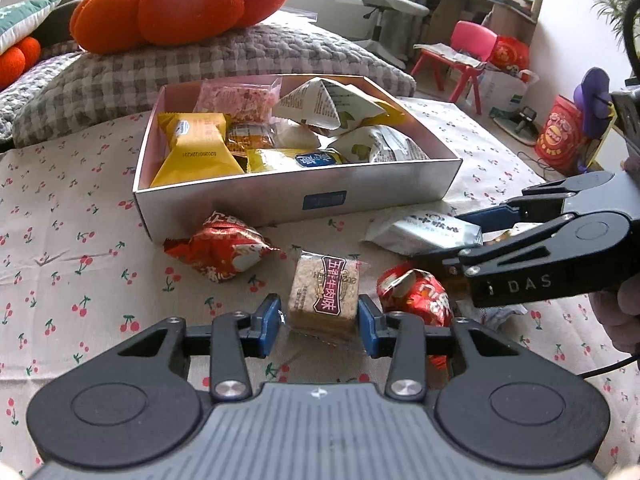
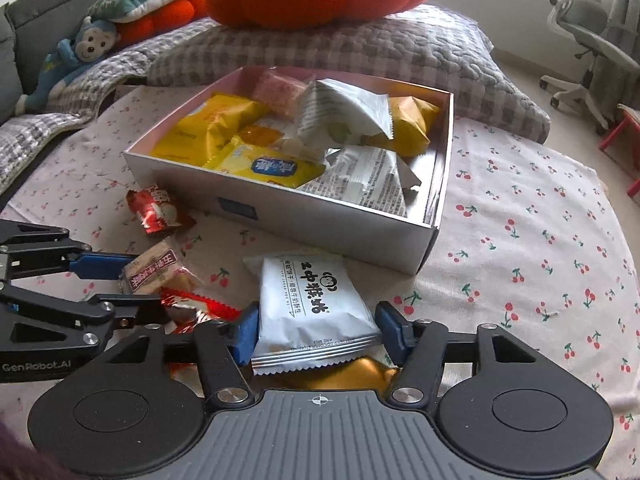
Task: Organize snacks
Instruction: 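Carry both packets over the pink box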
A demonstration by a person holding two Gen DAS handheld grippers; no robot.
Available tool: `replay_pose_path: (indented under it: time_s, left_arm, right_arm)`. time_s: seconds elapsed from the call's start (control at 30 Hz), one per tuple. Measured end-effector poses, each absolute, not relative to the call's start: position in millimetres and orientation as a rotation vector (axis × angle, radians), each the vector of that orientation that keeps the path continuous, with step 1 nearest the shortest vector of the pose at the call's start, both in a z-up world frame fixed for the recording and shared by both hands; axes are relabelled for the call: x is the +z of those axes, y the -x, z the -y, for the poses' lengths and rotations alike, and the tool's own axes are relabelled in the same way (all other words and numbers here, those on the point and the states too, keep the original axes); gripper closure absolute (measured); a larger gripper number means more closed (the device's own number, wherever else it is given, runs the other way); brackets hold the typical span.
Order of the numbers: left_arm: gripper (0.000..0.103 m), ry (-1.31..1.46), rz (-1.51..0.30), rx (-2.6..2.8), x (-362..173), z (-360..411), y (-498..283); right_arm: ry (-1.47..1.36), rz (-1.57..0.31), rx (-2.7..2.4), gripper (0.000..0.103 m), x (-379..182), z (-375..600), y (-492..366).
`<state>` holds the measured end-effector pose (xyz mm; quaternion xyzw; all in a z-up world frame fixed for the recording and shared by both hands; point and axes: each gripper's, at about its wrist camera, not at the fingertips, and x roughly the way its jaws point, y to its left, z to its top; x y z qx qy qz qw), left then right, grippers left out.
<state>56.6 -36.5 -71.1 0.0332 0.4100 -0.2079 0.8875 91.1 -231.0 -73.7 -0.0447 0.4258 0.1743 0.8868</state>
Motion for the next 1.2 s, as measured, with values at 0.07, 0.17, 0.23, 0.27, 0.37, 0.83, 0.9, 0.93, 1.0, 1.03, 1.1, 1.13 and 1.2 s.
replay_pose_path:
  time_s: [0.07, 0.17, 0.23, 0.27, 0.37, 0.83, 0.9, 0.93, 1.0, 1.03, 1.1, 1.13, 1.2]
  left_arm:
    - [0.066, -0.062, -0.852, -0.438, -68.2, 34.9, -55.7]
    - [0.066, -0.046, -0.85, -0.439, -62.4, 30.9, -54.6]
    - [0.066, -0.033, -0.845, -0.441, -58.7, 28.6, -54.3]
    - [0.066, -0.027, -0.841, -0.441, -57.2, 27.4, -54.1]
    - [0.066, -0.008, -0.831, -0.441, -52.1, 25.8, -54.2]
    - [0.066, 0.084, -0.766, -0.385, -31.0, 16.6, -78.6]
    - [0.066, 0.088, -0.757, -0.371, -29.3, 16.5, -85.0]
    - [0.066, 0.087, -0.754, -0.365, -28.8, 17.0, -87.9]
    - [0.066, 0.074, -0.747, -0.347, -28.2, 20.8, -94.9]
    - [0.066, 0.07, -0.747, -0.336, -28.5, 22.6, -98.7]
    - [0.066, 0.076, -0.756, -0.329, -29.7, 22.2, -104.1]
    - [0.066, 0.075, -0.761, -0.326, -31.1, 21.6, -108.1]
    - [0.066, 0.064, -0.765, -0.32, -33.9, 22.7, -115.8]
  right_arm:
    - [0.093, -0.894, 0.379, 0.043, -70.7, 230.9, -87.2]
    - [0.083, -0.9, 0.396, 0.043, -65.8, 231.7, -80.1]
    - [0.069, -0.898, 0.401, 0.043, -62.1, 233.9, -75.6]
    - [0.059, -0.898, 0.404, 0.043, -60.2, 235.1, -74.1]
    - [0.019, -0.889, 0.412, 0.043, -52.5, 239.7, -70.2]
    - [-0.071, -0.783, 0.385, 0.044, -14.7, 240.9, -87.4]
    - [-0.079, -0.776, 0.377, 0.044, -12.7, 238.8, -95.2]
    - [-0.082, -0.774, 0.373, 0.044, -12.2, 237.0, -100.3]
    - [-0.091, -0.776, 0.36, 0.043, -12.7, 234.9, -107.9]
    - [-0.1, -0.782, 0.35, 0.043, -13.4, 234.2, -113.7]
    - [-0.113, -0.787, 0.335, 0.043, -14.4, 234.2, -121.4]
    - [-0.117, -0.789, 0.326, 0.043, -14.9, 234.1, -126.5]
    - [-0.135, -0.795, 0.31, 0.043, -16.5, 235.1, -134.1]
